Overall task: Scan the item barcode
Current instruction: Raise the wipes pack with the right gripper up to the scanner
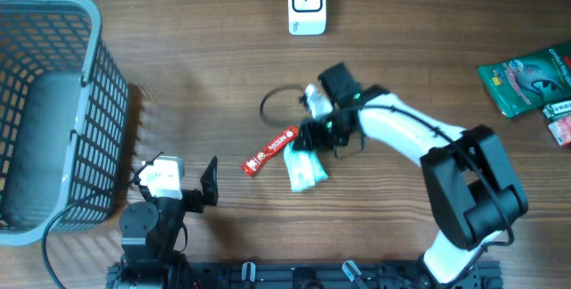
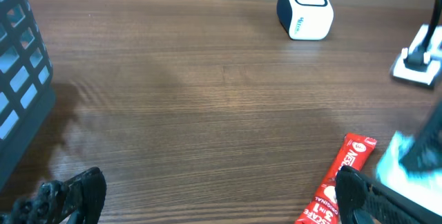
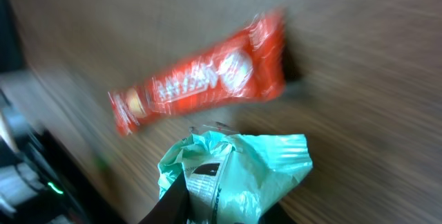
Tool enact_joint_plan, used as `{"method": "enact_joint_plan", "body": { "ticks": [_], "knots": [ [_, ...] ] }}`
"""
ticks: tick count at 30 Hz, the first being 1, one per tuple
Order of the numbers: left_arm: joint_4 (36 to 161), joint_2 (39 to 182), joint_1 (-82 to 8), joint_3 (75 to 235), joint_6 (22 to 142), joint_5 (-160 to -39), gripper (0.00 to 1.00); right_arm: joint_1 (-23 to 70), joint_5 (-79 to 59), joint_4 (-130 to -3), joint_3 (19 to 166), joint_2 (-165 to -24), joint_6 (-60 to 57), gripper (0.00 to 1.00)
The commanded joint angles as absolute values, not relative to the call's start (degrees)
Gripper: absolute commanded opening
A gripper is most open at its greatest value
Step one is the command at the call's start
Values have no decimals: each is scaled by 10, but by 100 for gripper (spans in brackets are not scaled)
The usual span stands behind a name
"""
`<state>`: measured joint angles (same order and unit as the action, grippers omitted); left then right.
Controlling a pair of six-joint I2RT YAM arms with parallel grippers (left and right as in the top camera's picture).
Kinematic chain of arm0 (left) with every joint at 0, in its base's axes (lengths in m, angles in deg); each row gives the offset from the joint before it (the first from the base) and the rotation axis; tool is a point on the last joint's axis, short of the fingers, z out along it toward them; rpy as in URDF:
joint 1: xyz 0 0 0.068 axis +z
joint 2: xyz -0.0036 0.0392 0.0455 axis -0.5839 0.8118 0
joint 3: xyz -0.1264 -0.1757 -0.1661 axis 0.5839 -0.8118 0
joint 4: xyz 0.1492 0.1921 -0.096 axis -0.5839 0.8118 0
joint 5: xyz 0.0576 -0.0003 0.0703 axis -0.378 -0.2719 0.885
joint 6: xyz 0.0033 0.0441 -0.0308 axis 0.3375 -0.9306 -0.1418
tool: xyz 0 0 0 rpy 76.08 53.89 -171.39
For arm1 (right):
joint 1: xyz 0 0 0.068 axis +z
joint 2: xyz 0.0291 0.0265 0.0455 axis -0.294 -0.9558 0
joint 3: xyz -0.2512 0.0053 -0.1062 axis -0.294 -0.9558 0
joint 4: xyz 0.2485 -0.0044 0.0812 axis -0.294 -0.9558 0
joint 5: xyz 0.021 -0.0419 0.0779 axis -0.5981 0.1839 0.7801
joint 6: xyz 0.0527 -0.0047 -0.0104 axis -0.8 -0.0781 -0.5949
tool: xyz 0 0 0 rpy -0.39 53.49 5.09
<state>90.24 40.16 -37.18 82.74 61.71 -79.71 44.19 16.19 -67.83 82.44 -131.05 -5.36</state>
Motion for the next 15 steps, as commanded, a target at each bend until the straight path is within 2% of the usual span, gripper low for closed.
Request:
{"method": "enact_joint_plan", "body": {
  "ticks": [1, 5, 7, 10, 15],
  "knots": [
    [903, 399, -373, 828, 608, -806, 100, 388, 178, -738, 894, -1315, -202, 6],
    [903, 399, -373, 828, 608, -806, 100, 318, 233, -863, 946, -1314, -301, 5],
    [904, 399, -373, 828, 608, -806, 100, 277, 305, -907, 948, -1314, -361, 5],
    [903, 399, -373, 828, 608, -806, 100, 235, 329, -928, 948, -1314, -307, 4],
    [903, 399, -373, 828, 608, -806, 100, 196, 331, -1006, 948, -1298, -300, 4]
  ]
}}
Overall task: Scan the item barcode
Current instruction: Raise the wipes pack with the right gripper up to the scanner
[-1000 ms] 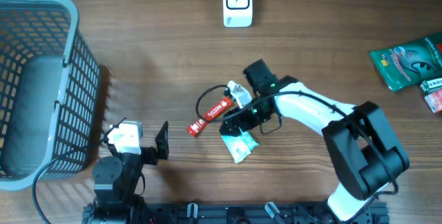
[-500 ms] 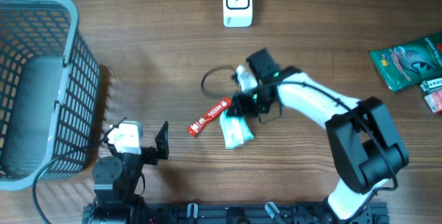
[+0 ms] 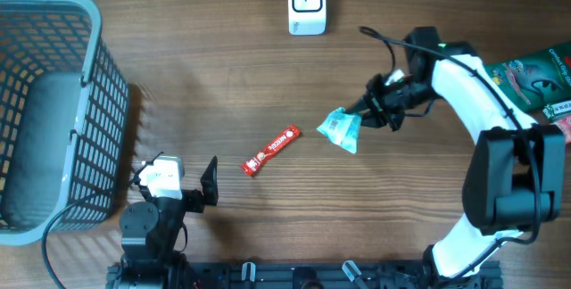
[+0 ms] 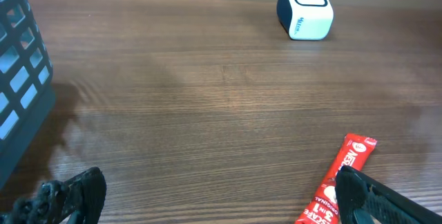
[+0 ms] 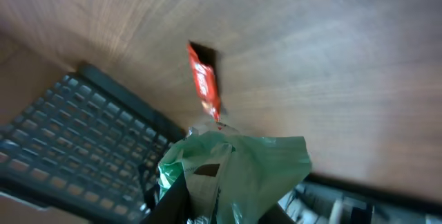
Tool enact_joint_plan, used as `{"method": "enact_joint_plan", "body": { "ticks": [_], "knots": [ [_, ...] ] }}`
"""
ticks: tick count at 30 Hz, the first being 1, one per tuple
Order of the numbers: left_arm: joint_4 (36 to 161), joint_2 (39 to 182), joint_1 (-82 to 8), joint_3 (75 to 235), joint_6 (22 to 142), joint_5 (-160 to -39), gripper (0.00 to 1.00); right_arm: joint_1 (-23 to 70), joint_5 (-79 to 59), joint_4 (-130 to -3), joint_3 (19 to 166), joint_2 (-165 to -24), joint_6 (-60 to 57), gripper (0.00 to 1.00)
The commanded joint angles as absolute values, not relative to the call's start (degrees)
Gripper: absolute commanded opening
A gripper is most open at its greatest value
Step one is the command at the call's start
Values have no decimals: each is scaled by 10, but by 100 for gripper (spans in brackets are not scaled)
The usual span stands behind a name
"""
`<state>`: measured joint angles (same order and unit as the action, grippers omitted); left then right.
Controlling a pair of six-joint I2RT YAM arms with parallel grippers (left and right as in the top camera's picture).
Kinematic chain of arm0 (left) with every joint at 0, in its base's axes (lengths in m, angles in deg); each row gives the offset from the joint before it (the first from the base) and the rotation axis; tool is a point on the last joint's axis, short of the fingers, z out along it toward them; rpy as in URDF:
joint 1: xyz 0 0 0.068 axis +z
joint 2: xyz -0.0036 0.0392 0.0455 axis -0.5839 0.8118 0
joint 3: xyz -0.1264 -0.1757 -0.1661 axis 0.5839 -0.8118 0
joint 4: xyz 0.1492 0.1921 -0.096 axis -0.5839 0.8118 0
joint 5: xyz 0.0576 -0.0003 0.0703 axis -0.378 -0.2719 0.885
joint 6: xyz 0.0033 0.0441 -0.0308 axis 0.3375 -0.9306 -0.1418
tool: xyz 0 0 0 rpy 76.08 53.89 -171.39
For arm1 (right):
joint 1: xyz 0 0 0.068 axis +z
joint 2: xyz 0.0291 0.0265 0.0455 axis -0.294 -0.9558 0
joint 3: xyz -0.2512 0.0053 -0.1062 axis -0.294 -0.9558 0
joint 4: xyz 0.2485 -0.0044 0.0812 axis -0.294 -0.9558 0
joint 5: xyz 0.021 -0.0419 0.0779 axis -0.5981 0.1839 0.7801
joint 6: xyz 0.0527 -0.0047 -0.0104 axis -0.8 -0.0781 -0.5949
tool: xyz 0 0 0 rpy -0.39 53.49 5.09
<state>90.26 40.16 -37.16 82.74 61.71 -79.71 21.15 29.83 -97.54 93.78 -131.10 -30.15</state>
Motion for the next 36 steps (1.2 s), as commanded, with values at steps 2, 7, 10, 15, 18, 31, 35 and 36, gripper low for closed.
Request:
{"method": "enact_joint_plan", "body": {
  "ticks": [2, 7, 10, 15, 18, 31, 35, 36],
  "knots": [
    [903, 399, -373, 828, 608, -806, 100, 186, 330, -1034, 948, -1280, -293, 4],
    [903, 399, -373, 828, 608, -806, 100, 180, 287, -1051, 948, -1177, -284, 4],
    [903, 399, -373, 828, 608, -806, 100, 180, 174, -1046, 948, -1093, -293, 5],
    [903, 399, -373, 828, 608, -806, 100, 193, -67, -985, 948, -939, -334, 4],
    [903, 399, -373, 828, 608, -806, 100, 225, -140, -852, 948, -884, -314, 4],
    [903, 400, -373, 828, 608, -806, 100, 385, -295, -353, 948, -935, 213, 5],
    [903, 400, -373, 828, 608, -806, 100, 433, -390, -248, 948, -1048, 281, 5],
    [903, 400, -373, 828, 608, -806, 100, 441, -415, -202, 948, -1093, 286, 5]
  ]
}}
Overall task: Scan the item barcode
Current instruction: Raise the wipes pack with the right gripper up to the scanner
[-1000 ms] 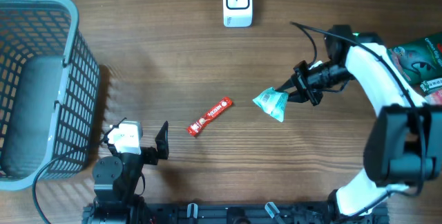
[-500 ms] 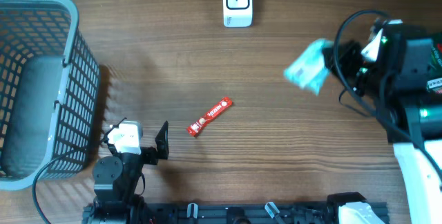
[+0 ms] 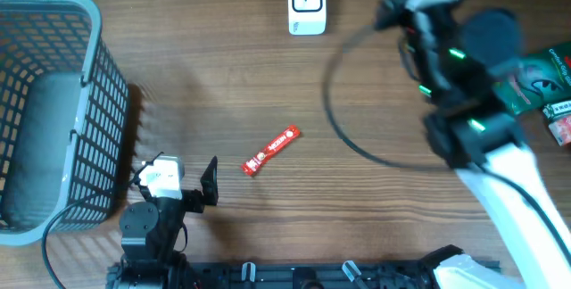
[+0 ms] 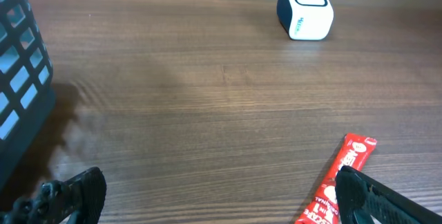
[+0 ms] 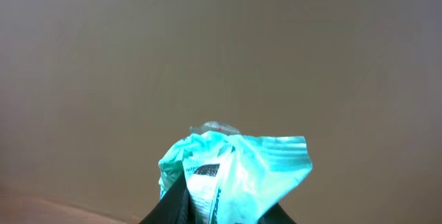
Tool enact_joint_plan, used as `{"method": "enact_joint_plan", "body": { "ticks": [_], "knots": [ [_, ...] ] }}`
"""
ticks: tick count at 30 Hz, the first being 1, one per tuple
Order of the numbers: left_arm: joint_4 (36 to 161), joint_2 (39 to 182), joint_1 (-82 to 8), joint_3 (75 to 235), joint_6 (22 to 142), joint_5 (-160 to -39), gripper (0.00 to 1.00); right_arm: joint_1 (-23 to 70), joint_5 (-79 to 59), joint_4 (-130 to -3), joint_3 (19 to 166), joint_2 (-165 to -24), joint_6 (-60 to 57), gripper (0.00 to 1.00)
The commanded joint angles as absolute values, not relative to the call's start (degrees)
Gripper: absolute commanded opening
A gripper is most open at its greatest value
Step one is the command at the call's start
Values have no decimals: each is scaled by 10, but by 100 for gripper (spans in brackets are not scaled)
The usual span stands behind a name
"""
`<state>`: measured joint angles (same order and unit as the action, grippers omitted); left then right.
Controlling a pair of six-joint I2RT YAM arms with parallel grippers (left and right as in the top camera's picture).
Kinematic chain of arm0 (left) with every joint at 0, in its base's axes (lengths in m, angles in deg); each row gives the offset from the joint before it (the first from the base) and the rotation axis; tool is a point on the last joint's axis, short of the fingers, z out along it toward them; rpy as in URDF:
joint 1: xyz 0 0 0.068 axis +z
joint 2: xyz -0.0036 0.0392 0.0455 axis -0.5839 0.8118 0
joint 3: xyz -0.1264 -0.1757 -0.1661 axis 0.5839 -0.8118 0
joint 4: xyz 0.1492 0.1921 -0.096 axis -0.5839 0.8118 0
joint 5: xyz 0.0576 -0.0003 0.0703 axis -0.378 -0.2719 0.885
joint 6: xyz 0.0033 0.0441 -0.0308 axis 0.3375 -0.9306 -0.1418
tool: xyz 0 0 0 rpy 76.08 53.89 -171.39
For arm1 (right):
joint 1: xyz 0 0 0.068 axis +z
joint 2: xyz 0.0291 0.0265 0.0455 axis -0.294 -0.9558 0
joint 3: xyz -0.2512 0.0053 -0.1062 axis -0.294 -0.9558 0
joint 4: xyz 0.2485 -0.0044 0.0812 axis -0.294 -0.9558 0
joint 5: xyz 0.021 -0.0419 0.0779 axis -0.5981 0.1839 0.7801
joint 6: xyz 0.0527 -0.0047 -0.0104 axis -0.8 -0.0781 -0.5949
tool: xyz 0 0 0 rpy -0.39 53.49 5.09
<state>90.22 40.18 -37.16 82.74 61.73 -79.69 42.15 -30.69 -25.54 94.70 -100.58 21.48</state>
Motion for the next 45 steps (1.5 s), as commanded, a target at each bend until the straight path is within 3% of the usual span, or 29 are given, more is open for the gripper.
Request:
{"method": "enact_joint_plan", "body": {
  "ticks": [1, 6, 11, 14, 23, 28, 35, 38, 45],
  "knots": [
    [903, 400, -373, 828, 608, -806, 100, 445, -444, -154, 948, -1136, 284, 5],
    [903, 400, -373, 828, 608, -806, 100, 446, -530, 134, 948, -1322, 285, 5],
    [903, 400, -373, 828, 608, -806, 100, 445, -432, 293, 948, -1450, 318, 4],
    [903, 400, -373, 828, 608, -806, 100, 445, -301, 296, 948, -1486, 348, 5],
    [903, 400, -373, 828, 608, -806, 100, 425, -254, 242, 1038, -1568, 417, 5],
    [903, 400, -373, 828, 608, -806, 100, 426, -267, 226, 1098, -1612, 484, 5],
    [904, 400, -373, 828, 608, -806, 100, 426, -311, 212, 1098, -1621, 463, 5],
    [903, 400, -373, 828, 608, -806, 100, 431, -329, 272, 1098, -1620, 472, 5],
    [903, 400, -373, 828, 608, -806, 100, 404, -546, 331, 1098, -1602, 769, 4]
  ]
}}
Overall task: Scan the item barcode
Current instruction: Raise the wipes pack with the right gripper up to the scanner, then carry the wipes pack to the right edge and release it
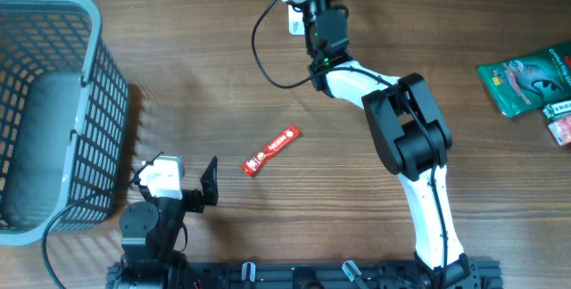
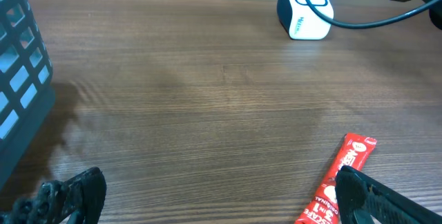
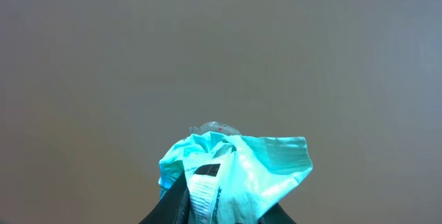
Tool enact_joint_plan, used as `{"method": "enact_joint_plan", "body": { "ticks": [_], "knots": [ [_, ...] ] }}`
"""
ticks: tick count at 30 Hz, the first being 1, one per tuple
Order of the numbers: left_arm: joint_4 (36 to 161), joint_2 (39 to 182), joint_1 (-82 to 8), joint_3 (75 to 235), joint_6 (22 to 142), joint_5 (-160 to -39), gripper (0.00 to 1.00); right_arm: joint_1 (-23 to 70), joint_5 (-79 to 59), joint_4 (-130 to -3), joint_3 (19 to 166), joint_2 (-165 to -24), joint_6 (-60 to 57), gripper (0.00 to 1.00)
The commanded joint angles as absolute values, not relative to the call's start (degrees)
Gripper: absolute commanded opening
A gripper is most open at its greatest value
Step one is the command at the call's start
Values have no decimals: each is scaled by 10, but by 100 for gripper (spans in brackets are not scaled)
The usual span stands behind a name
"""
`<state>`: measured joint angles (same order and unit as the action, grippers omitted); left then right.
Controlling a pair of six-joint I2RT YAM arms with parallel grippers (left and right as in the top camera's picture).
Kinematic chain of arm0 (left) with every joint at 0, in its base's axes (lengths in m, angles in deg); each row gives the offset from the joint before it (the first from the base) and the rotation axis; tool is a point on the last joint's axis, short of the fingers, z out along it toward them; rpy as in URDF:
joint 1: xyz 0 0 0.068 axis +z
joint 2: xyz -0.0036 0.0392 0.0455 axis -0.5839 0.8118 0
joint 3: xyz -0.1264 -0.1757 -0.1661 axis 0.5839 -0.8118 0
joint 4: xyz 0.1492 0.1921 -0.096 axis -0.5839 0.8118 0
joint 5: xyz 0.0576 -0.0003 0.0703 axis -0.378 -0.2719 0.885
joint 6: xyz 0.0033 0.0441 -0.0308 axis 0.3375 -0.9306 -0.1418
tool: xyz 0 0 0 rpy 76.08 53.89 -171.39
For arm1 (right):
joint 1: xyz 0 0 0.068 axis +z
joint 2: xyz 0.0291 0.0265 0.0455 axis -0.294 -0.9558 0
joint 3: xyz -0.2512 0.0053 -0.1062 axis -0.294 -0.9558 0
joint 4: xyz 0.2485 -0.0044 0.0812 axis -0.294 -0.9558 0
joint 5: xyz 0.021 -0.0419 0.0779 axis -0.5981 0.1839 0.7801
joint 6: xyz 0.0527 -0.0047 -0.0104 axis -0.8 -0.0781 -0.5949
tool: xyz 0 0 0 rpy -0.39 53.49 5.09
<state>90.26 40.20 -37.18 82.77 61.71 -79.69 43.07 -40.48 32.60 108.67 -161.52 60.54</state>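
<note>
A crumpled teal packet (image 3: 235, 165) with a white printed panel is held in my right gripper (image 3: 221, 207), which is shut on it; behind it the right wrist view shows only a plain grey backdrop. In the overhead view the right arm (image 1: 335, 53) reaches to the table's far edge over the white scanner (image 1: 293, 25), hiding most of it, and the packet does not show there. The scanner (image 2: 304, 7) shows whole in the left wrist view, with a black cable across its top. My left gripper (image 2: 221, 203) rests open near the front edge, holding nothing.
A red stick sachet (image 1: 272, 149) lies mid-table, close to the left gripper's right finger. A grey wire basket (image 1: 89, 8) stands at the left. Green packets (image 1: 526, 75) and a red-and-white item (image 1: 562, 128) lie at the far right.
The right arm, then raised to the right of the scanner, now reaches over the scanner at the far edge, still shut on the teal packet. The left arm and red sachet have not moved.
First my right gripper was shut on the teal packet at the table beside the red sachet. Then it held the packet off to the sachet's right. Later it was high near the far edge, and now the arm lies over the scanner. The left arm stayed still.
</note>
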Motion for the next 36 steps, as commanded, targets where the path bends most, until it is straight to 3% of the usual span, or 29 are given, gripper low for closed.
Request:
{"method": "enact_joint_plan", "body": {
  "ticks": [1, 8, 14, 17, 18, 19, 20, 21, 28, 32, 34, 36],
  "knots": [
    [903, 400, -373, 828, 608, -806, 100, 383, -586, 329, 1098, -1602, 799, 4],
    [903, 400, -373, 828, 608, -806, 100, 169, -790, 260, 1098, -1602, 806, 4],
    [903, 400, -373, 828, 608, -806, 100, 17, -841, -57, 1091, -1602, 565, 4],
    [903, 400, -373, 828, 608, -806, 100, -9, -845, -98, 1091, -1602, 522, 4],
    [903, 400, -373, 828, 608, -806, 100, -10, -845, -97, 1091, -1602, 514, 15],
    [903, 400, -373, 828, 608, -806, 100, -10, -845, -96, 1091, -1599, 504, 35],
    [903, 400, -373, 828, 608, -806, 100, -7, -845, -96, 1091, -1594, 505, 73],
    [903, 400, -373, 828, 608, -806, 100, -3, -842, -96, 1091, -1584, 505, 100],
    [903, 400, -373, 828, 608, -806, 100, 67, -822, -124, 1093, -1416, 431, 100],
    [903, 400, -373, 828, 608, -806, 100, 173, -804, -290, 1093, -1279, 323, 100],
    [903, 400, -373, 828, 608, -806, 100, 232, -727, -414, 1093, -1239, 255, 100],
    [903, 400, -373, 828, 608, -806, 100, 305, -493, -582, 1092, -1214, 171, 100]
  ]
}}
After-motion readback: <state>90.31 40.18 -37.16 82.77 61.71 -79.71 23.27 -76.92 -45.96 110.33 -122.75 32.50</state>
